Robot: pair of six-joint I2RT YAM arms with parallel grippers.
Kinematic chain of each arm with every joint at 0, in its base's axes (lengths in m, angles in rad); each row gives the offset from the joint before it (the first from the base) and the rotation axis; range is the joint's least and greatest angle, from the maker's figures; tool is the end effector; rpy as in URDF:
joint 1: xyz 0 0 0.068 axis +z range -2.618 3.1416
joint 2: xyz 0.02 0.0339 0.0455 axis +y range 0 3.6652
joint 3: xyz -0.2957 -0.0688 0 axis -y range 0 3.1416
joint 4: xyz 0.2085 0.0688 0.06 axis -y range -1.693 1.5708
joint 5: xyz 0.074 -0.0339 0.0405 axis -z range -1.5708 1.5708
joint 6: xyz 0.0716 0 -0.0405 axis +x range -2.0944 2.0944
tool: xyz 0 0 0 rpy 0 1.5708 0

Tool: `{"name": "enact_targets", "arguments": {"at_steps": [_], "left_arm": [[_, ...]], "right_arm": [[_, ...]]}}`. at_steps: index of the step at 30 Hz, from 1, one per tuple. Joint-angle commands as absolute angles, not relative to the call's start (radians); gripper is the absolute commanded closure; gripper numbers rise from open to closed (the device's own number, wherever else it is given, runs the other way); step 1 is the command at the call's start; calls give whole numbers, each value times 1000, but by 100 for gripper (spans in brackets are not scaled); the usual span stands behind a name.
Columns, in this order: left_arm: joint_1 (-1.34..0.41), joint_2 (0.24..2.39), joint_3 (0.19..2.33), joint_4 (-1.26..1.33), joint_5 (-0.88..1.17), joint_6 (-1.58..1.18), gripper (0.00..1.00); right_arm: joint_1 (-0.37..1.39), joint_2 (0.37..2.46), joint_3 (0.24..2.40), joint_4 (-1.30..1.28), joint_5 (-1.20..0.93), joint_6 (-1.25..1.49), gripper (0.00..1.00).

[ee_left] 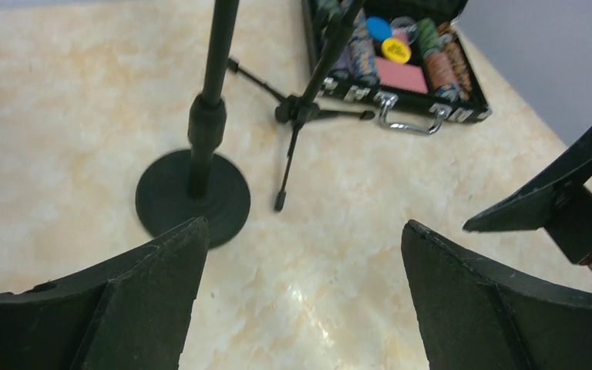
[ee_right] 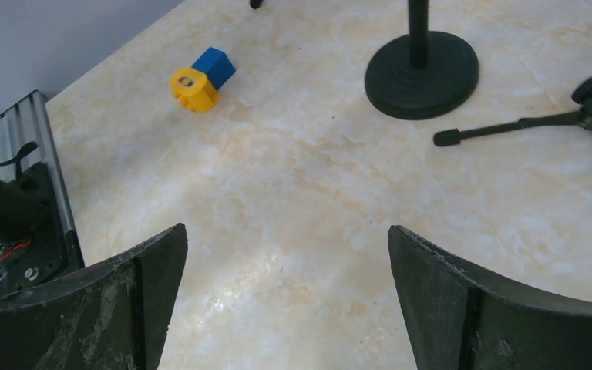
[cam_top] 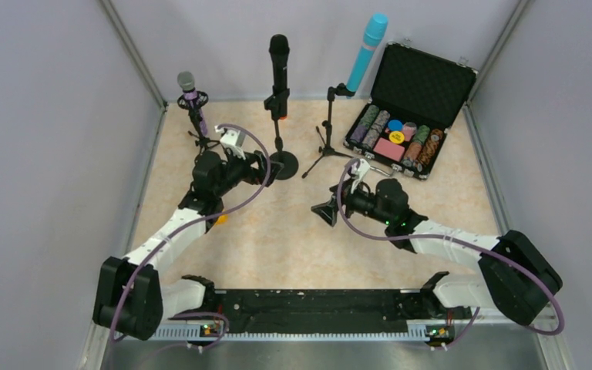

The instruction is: Attach the microphones to the stand

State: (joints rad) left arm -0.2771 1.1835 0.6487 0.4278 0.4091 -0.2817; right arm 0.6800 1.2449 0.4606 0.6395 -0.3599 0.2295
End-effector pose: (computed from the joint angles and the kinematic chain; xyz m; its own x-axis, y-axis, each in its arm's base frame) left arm 0.2396 -0.0978 0.3177 -0.2742 -0.1872 -0.9433 0.5780 0.7519 -0.3172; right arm 0.1823 0.1798 0.2685 -0.3048 0.0274 -0.9520 -0.8114 0.5159 0.2746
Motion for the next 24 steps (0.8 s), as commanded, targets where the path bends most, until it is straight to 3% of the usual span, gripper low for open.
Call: {"name": "enact_targets", "arguments": {"at_steps": [1,13,24], "left_arm": [[-275,1127,659,197,312,-267,1],[-275,1029,651,60,14,-220,1],[-273,1036,587,176,-92,-182,1]], "right_arm": [[640,1207,504,528,-243,283,1],[408,1042,457,330,-190,296,1],[139,987,460,253,-216,263,1]]}}
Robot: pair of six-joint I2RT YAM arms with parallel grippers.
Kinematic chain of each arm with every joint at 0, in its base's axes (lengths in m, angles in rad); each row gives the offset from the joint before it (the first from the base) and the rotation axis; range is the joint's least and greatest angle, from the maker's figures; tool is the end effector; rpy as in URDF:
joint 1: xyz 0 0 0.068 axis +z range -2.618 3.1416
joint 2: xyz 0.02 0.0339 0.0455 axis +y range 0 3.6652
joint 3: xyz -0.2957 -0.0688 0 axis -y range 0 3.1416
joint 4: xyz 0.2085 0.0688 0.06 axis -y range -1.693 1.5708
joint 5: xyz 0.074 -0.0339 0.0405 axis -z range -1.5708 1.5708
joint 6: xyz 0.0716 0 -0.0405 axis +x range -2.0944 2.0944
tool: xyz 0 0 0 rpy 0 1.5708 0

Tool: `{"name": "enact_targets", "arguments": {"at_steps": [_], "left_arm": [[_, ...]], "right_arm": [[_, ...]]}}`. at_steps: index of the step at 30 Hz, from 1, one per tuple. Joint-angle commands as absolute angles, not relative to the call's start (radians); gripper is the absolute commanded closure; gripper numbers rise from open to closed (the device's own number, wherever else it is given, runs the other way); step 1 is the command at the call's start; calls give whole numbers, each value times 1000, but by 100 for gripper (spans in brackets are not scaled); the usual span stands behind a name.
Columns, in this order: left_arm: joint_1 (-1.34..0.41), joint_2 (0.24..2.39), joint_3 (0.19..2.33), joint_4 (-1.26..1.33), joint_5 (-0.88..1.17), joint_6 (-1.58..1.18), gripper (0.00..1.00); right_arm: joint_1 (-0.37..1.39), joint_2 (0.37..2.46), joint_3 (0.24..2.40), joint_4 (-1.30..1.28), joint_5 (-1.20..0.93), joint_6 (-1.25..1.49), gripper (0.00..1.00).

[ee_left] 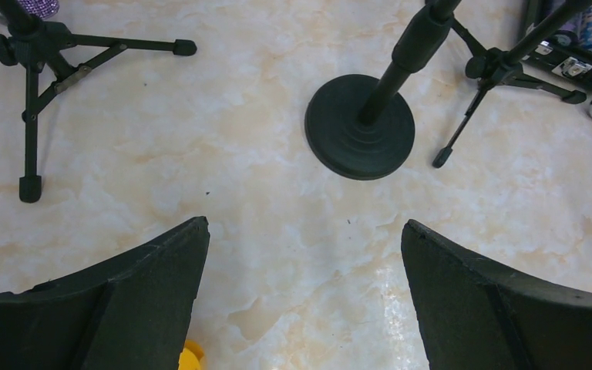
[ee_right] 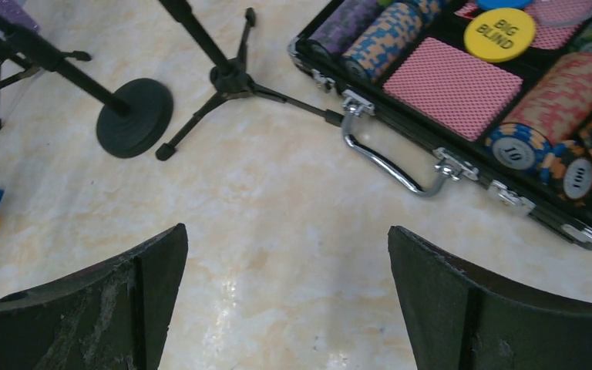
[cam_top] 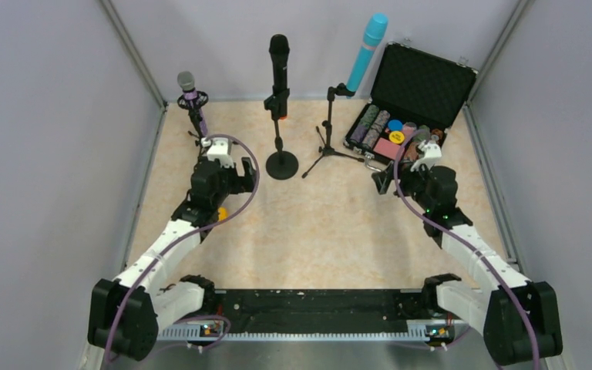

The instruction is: Attach the microphones to the stand

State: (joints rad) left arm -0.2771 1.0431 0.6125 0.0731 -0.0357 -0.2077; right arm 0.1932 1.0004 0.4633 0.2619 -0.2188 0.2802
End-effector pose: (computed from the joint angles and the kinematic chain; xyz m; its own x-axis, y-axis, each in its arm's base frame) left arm 0.2142 -0.0583 0.2855 -0.3791 -0.1064 -0.9192 0.1666 0.9693 -0.1810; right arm 0.2018 0.0553 0.2682 -0.3648 0.2037 -0.9085 -0.3034 0.8965 0.3228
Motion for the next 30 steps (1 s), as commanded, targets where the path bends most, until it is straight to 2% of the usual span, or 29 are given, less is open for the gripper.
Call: {"name": "enact_targets", "arguments": {"at_steps": [1,12,15,20,23,26,28,30], "left_arm": [[-272,1037,577,197,-103,-181,1],[-190,1079,445,453,-173,-161,1],[-178,1084,398,530,-218,-129,1],[-151,1089,337,658,-236,-52,1],[-121,1133,266,838,-231,-17,1],[-96,1180,263,878,-203,38,1],[-79,1224,213,1030,-200,62,1],[-49,1264,201,1068,-180,23,1]], "right_arm": [[135,995,457,259,-200,259,1],[135,1072,467,229,71,84,1],[134,1089,393,361,109,62,1],[134,1145,235,741,156,7,1],[134,1201,209,859,175,15,1],[133,1231,191,959,200,6,1],[129,1233,189,972,212,6,1],[127,1235,182,993,206,5,1]]}}
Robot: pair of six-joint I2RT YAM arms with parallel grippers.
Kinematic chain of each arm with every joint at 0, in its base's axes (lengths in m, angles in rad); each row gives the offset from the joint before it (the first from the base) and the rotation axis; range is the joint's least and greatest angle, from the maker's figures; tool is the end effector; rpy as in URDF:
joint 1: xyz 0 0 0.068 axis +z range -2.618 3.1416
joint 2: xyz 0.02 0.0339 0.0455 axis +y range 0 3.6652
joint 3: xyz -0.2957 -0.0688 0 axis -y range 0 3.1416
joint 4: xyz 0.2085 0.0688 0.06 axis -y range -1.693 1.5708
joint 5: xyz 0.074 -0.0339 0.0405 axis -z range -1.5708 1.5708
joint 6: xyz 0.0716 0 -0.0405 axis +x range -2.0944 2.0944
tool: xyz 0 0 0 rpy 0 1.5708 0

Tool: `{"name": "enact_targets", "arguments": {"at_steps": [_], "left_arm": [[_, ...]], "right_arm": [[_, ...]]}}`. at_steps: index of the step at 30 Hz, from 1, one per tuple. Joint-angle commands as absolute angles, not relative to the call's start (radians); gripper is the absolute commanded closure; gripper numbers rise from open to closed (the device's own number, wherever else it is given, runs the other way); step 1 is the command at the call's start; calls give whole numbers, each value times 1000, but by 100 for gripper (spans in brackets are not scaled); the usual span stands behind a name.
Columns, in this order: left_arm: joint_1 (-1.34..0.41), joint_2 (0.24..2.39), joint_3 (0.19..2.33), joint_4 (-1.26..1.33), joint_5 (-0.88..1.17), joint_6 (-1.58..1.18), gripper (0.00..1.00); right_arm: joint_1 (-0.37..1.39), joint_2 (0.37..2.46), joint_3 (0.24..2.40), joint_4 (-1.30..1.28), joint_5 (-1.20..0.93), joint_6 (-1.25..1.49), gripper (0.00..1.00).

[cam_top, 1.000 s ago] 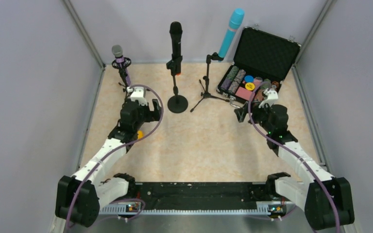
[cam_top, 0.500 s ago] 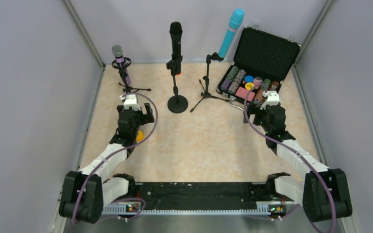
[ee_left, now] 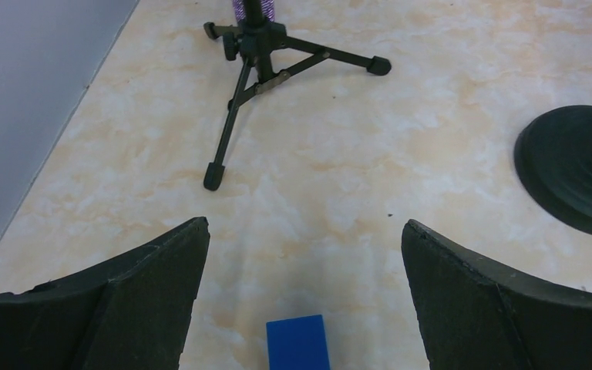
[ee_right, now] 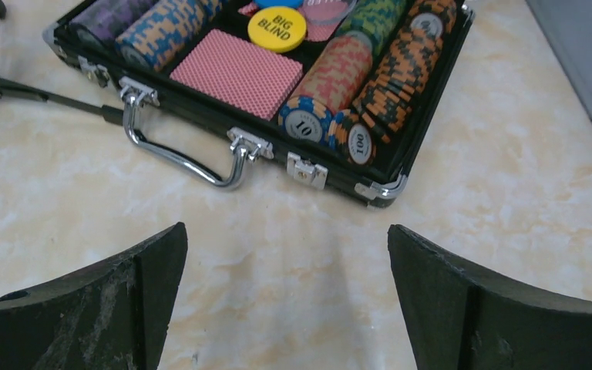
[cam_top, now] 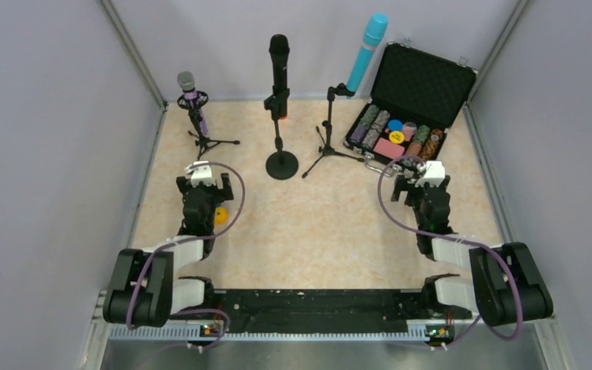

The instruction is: Attach the microphones to the stand

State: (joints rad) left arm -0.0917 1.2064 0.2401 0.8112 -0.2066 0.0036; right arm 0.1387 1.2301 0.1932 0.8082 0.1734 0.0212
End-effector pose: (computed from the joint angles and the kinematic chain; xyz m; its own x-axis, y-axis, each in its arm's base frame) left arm 0.2252 -0.0060 0.2301 -0.1542 0.0177 -0.9879 -0.1116 0.9931 0.0352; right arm 0.2193 0.0181 0.2105 -0.2238 -0.0102 -0.9746 0.0350 0.9992 -0.0185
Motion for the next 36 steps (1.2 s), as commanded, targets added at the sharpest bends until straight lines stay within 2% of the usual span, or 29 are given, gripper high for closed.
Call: {"name": "enact_targets", "arguments": {"at_steps": [1,6,10,14,17,36], "left_arm": [[-33,1292,192,1097,-148,17,1],[-6,1497,145,1421,-102,11,1],[-6,1423,234,1116,-96,5,1],[-6,1442,256,1109,-107,5,1],[-6,1445,259,1108,-118,4,1],[-7,1465,301,1058,-164,-29,1]], "right_arm": [[126,1233,178,1004,204,5,1],[105,1234,173,1017,153,-9,1],[73,1285,125,1157,121,-38,1],[16,1485,54,1523,97,20,1],[15,1437,118,1313,112,31,2],[15,1456,194,1199,88,20,1]]}}
